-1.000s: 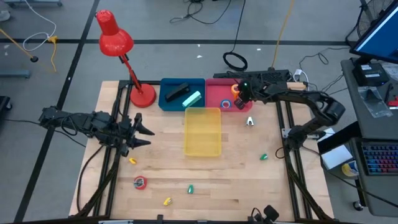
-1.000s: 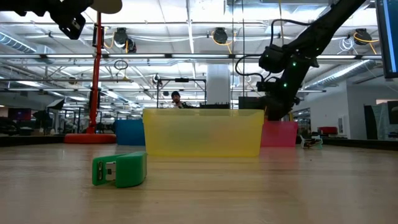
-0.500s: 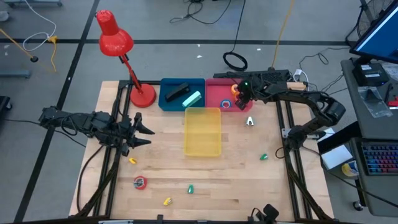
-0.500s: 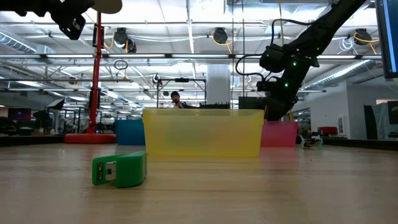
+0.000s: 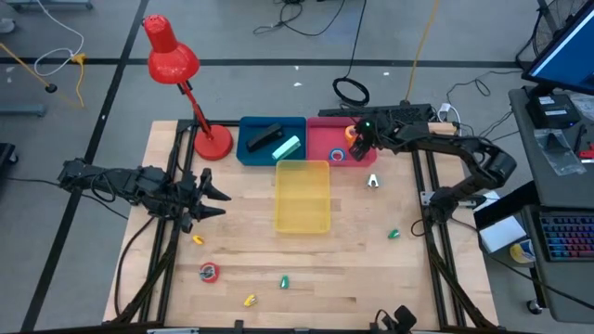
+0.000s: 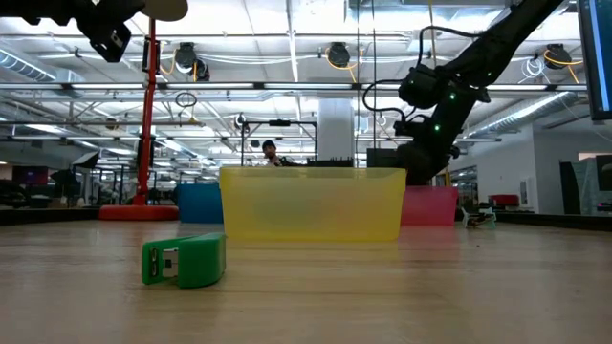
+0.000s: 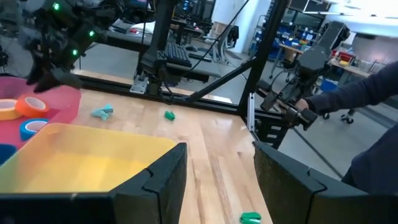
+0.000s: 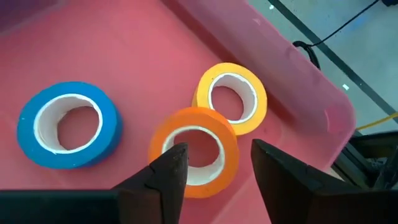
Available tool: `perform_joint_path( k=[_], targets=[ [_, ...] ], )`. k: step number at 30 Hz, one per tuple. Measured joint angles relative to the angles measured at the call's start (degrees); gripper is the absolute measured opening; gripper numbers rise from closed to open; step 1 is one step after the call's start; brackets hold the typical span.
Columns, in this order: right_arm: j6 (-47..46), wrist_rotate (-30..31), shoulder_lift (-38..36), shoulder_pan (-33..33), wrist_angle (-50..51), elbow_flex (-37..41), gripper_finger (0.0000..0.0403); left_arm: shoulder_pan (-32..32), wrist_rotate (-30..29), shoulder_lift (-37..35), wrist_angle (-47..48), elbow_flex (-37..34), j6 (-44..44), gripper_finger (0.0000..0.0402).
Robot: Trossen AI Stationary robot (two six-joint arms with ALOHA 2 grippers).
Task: Pick and place Stapler, Stapler remover, tape
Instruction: Put the bottom light blue staple remover into the yellow bin
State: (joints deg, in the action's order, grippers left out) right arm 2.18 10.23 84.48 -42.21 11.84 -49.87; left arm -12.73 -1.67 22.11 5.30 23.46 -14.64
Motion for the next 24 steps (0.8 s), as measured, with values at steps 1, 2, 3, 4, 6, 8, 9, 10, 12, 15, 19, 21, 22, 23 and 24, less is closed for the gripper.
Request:
perform_joint_path(
  k=[1, 2, 3, 4, 6, 8, 9, 10, 12, 15, 19, 21, 22, 23, 24],
  targets=[
    [-1.2, 0.0, -0.8, 0.2, -0.1, 0.0, 0.0166, 0.0, 0.0, 0.0, 0.0, 0.0, -0.6, 0.0189],
    [-2.3, 0.0, -1.6, 0.3, -0.5, 0.0, 0.0165, 0.0, 0.0, 0.0, -0.2, 0.0, -1.2, 0.0189],
    [-3.2, 0.0, -2.8, 0.5, -0.5, 0.0, 0.0165, 0.0, 0.0, 0.0, -0.8, 0.0, -1.7, 0.0189],
    [-4.0, -0.4, -4.2, 0.7, -0.2, 0.0, 0.0165, 0.0, 0.0, 0.0, -1.5, 0.0, -2.0, 0.0189],
    [-5.1, -3.3, -7.5, 1.1, -0.6, 0.0, 0.0165, 0.0, 0.0, 0.0, -3.4, 0.0, -2.4, 0.0189],
    [-6.7, -7.2, -10.9, 1.4, -0.7, 0.0, 0.0165, 0.0, 0.0, 0.0, -5.6, 0.0, -2.4, 0.0189],
    [-7.6, -9.0, -12.6, 1.5, -0.7, 0.0, 0.0164, 0.0, 0.0, 0.0, -6.8, 0.0, -2.4, 0.0189],
    [-8.5, -10.5, -14.3, 1.5, -0.7, 0.0, 0.0164, 0.0, 0.0, 0.0, -8.4, 0.0, -2.4, 0.0189],
    [-10.0, -13.5, -17.4, 1.5, -0.7, 0.0, 0.0164, 0.0, 0.0, 0.0, -11.3, 0.0, -3.0, 0.0189],
    [-12.0, -15.7, -21.7, 1.5, -0.6, 0.0, 0.0164, 0.0, 0.0, 0.0, -13.0, 0.0, -4.9, 0.0189],
    [-14.5, -18.0, -26.0, 2.2, -0.6, 0.0, 0.0164, -0.3, 0.3, 0.1, -8.6, 0.0, -14.2, 0.0189],
    [-15.2, -18.0, -27.6, 2.9, -0.6, 0.0, 0.0164, -0.9, 1.5, 1.4, -4.8, 0.0, -20.5, 0.0189],
    [-15.2, -18.0, -28.3, 3.3, -0.6, 0.0, 0.0164, -1.3, 2.4, 2.2, -2.7, 0.0, -23.9, 0.0189],
    [-15.2, -18.0, -28.8, 3.6, -0.6, 0.0, 0.0164, -1.8, 3.7, 3.2, -0.8, 0.0, -27.6, 0.0189],
    [-15.2, -18.0, -29.2, 3.8, -0.6, 0.0, 0.0164, -2.4, 5.4, 4.4, 0.2, 0.0, -31.2, 0.0189]
  ],
)
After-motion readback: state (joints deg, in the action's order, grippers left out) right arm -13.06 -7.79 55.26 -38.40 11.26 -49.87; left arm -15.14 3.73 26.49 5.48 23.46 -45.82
